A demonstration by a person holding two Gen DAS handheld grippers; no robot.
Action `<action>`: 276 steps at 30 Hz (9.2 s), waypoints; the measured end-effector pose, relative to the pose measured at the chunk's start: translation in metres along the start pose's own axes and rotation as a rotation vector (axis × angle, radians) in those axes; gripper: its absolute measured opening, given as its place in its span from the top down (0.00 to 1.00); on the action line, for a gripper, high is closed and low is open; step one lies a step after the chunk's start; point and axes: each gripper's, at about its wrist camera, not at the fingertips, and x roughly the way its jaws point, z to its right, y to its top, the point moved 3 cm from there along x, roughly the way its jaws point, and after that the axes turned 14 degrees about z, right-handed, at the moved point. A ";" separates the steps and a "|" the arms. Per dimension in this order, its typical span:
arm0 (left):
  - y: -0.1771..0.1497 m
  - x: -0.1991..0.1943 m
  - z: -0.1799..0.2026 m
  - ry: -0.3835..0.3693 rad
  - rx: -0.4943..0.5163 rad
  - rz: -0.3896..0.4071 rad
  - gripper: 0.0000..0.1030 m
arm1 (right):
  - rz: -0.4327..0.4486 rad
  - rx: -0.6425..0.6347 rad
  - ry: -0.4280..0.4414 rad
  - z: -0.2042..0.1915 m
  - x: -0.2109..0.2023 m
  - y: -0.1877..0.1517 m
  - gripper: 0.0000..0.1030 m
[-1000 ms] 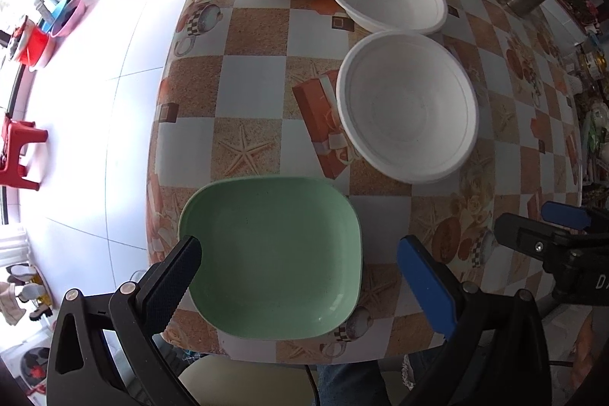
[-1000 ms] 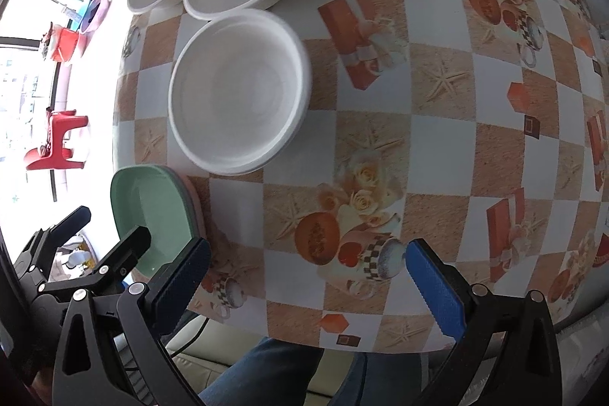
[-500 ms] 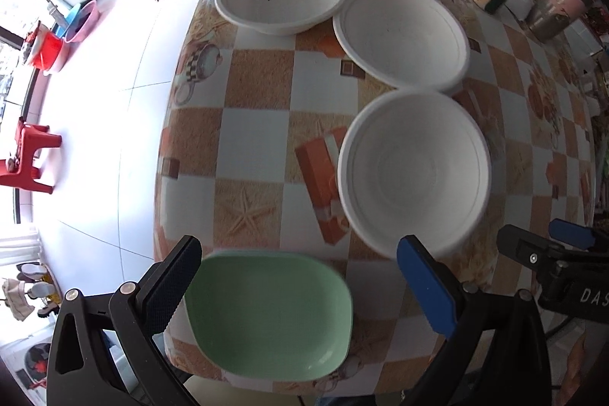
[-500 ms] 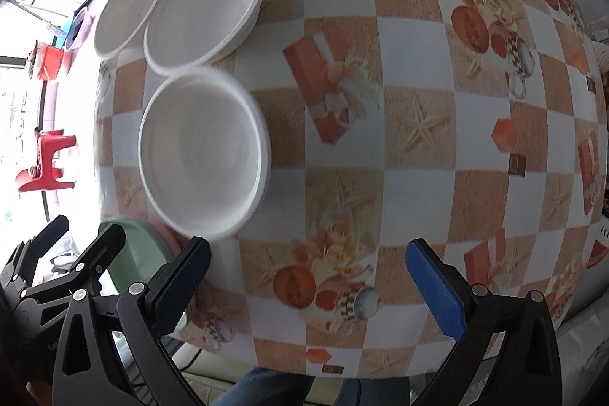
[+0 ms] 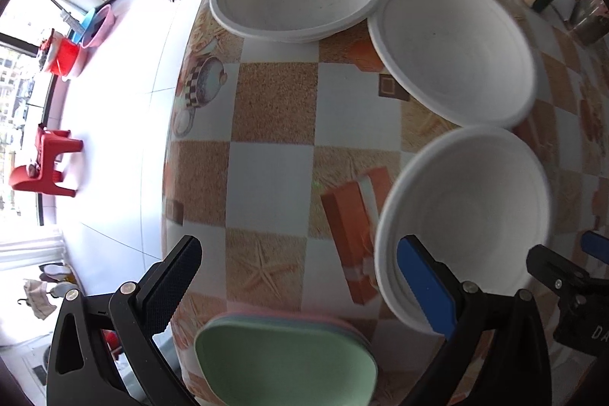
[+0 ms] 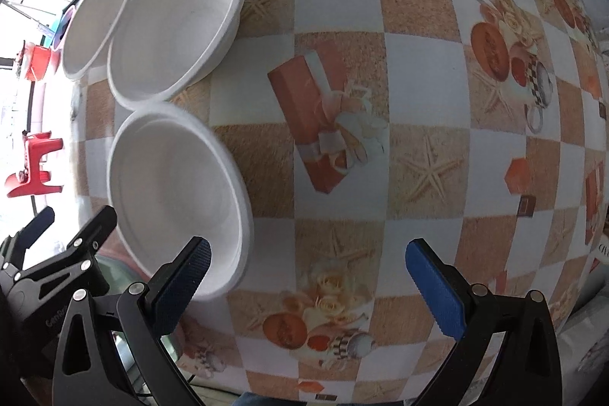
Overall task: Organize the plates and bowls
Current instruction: 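Close the right gripper on the rim of a white bowl, then lift the white bowl with the right gripper and carry it beside the plates, then lower the white bowl onto the table and open the right gripper, then move the right gripper to the rim of a second white bowl, then close the right gripper on the second white bowl rim, then lift the second bowl with the right gripper and carry it over the first bowl, then lower the second bowl into the first bowl and open the right gripper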
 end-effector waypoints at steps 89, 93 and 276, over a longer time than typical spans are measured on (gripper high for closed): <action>-0.129 -0.034 0.168 -0.336 0.440 -0.060 0.23 | 0.014 0.190 0.014 0.149 -0.018 -0.114 0.24; -0.130 -0.037 0.143 -0.376 0.404 -0.067 0.23 | 0.037 0.210 0.000 0.154 -0.033 -0.105 0.24; -0.027 -0.040 0.073 -0.317 -0.014 -0.020 0.24 | -0.036 0.069 0.156 0.069 -0.049 -0.057 0.20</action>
